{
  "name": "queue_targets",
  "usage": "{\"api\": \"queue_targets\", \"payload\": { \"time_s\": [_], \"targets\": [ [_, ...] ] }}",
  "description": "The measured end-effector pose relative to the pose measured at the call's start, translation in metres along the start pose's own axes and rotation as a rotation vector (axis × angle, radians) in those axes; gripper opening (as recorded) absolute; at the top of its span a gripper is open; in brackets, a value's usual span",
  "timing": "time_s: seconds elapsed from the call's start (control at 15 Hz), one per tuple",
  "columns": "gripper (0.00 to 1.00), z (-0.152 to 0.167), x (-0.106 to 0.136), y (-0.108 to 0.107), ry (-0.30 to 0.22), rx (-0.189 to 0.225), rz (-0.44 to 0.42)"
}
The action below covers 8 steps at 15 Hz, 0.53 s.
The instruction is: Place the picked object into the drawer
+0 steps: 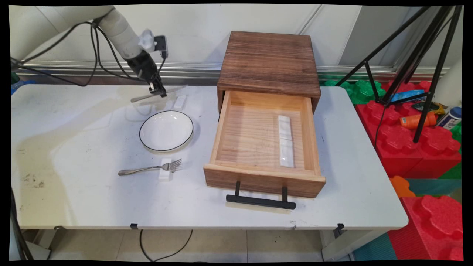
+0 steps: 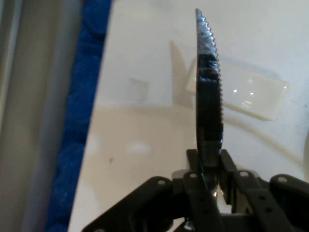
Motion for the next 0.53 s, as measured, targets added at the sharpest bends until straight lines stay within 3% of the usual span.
{"api": "queue_targets", "payload": {
  "time_s": [0.2,0.53],
  "targets": [
    [0.00,-0.034,0.007,0.008,0.033,0.062,-0.077],
    [0.00,-0.083,0.029,0.023,0.099,0.123,-0.129]
  ]
}}
